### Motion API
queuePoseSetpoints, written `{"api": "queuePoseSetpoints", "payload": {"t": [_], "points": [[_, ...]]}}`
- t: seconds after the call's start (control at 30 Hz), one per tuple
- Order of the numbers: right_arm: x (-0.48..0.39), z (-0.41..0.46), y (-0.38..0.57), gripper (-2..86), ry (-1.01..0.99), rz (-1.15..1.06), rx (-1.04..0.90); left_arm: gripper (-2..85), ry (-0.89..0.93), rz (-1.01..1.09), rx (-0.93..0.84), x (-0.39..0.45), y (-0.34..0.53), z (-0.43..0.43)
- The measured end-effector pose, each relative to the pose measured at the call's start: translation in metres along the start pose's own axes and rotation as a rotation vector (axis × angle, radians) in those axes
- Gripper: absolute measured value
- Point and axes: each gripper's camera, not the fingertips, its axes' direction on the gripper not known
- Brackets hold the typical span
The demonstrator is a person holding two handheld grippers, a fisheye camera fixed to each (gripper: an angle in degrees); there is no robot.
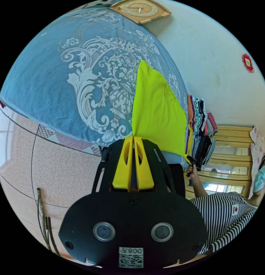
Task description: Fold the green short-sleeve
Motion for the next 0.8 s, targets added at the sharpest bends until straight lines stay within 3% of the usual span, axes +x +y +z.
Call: {"api": "queuePoseSetpoints", "payload": {"t": [0.57,0.67,0.8], "points": [[0.041,0.032,0.082,0.2,-0.043,0.044,0.01,1.6,-0.077,0.003,0.053,0.175,0.067,-0.033],[0.044,0.034,0.095,0.2,-0.084,0.042,0.038,3.2,-0.05,0.117,0.065,0.239,0.077,-0.033],[0.039,0.037,0.111,0.3,-0.133,0.018,0.073,5.8,0.023,0.425,-0.064,0.368,0.082,0.004]]}}
